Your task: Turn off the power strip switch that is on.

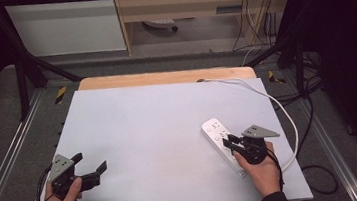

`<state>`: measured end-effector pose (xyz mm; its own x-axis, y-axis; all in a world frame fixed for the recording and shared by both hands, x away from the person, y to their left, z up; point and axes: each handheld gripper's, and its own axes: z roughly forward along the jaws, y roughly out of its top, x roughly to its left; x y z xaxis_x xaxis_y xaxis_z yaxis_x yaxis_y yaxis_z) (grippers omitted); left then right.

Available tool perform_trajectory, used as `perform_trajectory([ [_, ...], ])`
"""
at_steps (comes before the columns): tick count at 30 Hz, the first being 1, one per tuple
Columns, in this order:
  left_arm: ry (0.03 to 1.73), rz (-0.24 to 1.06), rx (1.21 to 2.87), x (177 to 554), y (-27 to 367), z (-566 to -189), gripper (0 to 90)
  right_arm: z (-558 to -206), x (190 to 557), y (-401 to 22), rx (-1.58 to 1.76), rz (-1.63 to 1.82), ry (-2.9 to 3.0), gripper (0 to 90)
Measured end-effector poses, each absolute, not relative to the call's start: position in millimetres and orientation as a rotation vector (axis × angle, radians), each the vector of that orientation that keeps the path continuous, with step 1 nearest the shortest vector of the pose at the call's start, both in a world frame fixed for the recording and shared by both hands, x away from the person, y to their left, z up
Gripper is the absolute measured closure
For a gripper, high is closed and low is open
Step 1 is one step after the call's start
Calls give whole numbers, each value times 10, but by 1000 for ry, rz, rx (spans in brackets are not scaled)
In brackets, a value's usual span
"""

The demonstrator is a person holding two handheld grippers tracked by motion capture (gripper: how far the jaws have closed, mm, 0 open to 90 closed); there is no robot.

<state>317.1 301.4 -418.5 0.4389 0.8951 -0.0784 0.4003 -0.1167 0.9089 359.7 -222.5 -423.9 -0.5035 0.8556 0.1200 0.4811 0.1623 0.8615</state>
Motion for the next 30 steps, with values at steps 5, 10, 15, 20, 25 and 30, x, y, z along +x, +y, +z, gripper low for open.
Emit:
perform_trajectory([
  [5,1128,632,1713,3171,3013,-4184,54,-4229,3593,-2241,1265,1313,2024,582],
  [10,1128,631,1714,3171,3013,-4184,54,-4211,3595,-2230,1255,1328,2035,451],
  [15,1131,628,1709,3172,3012,-4186,53,-4184,3612,-2202,1273,1335,2040,245],
  [20,1130,628,1709,3171,3014,-4185,54,-4167,3625,-2190,1301,1305,2002,81],
  [25,1132,627,1709,3171,3015,-4186,54,-4126,3598,-2189,1310,1316,1968,31],
  [30,1133,626,1711,3170,3016,-4186,54,-4103,3539,-2195,1225,1331,1936,20],
])
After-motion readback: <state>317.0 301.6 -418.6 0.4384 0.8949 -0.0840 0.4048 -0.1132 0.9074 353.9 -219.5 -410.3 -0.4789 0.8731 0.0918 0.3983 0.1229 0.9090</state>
